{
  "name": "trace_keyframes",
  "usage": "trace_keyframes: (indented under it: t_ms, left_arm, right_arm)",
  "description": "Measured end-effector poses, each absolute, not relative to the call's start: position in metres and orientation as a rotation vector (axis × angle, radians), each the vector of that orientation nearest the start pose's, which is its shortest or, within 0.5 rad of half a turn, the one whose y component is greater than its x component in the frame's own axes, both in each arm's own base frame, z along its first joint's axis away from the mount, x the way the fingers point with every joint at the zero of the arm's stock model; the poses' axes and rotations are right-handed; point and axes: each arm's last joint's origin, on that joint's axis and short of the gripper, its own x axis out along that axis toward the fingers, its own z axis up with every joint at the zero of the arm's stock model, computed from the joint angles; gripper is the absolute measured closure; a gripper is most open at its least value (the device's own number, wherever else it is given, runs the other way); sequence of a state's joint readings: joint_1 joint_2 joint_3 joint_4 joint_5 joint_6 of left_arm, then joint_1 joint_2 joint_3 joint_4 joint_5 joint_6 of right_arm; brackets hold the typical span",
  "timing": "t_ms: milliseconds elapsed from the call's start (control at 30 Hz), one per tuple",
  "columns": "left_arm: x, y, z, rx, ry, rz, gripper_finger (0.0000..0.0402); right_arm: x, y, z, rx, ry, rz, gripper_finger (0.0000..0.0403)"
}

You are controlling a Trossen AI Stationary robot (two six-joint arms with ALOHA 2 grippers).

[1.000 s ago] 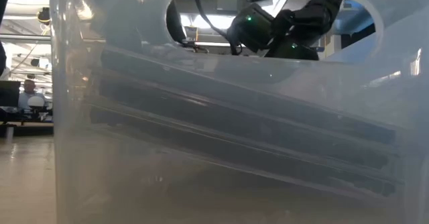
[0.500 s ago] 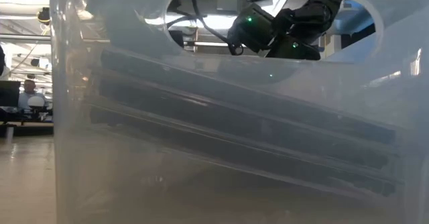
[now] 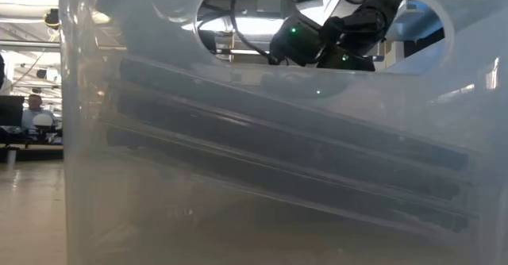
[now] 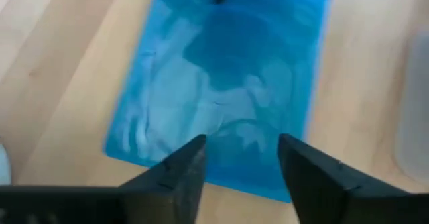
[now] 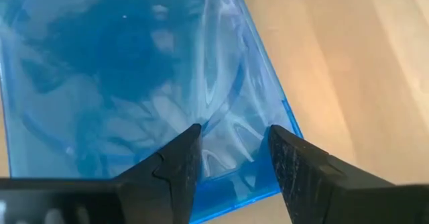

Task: Pick & place jewel cases by type
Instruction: Put the blue cd case into the right transparent bin

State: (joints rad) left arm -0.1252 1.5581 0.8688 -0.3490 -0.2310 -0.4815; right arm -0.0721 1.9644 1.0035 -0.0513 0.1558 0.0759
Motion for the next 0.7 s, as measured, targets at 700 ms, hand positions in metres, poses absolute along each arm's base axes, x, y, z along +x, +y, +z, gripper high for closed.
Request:
trace_keyframes:
  t_ms: [700]
  left_arm:
    - [0.26,-0.052,0.139,-0.087,0.979,0.405,0.0118]
  right_arm:
    - [0.364,-0.048,0.105,0.29,0.893,-0.289,0.0223]
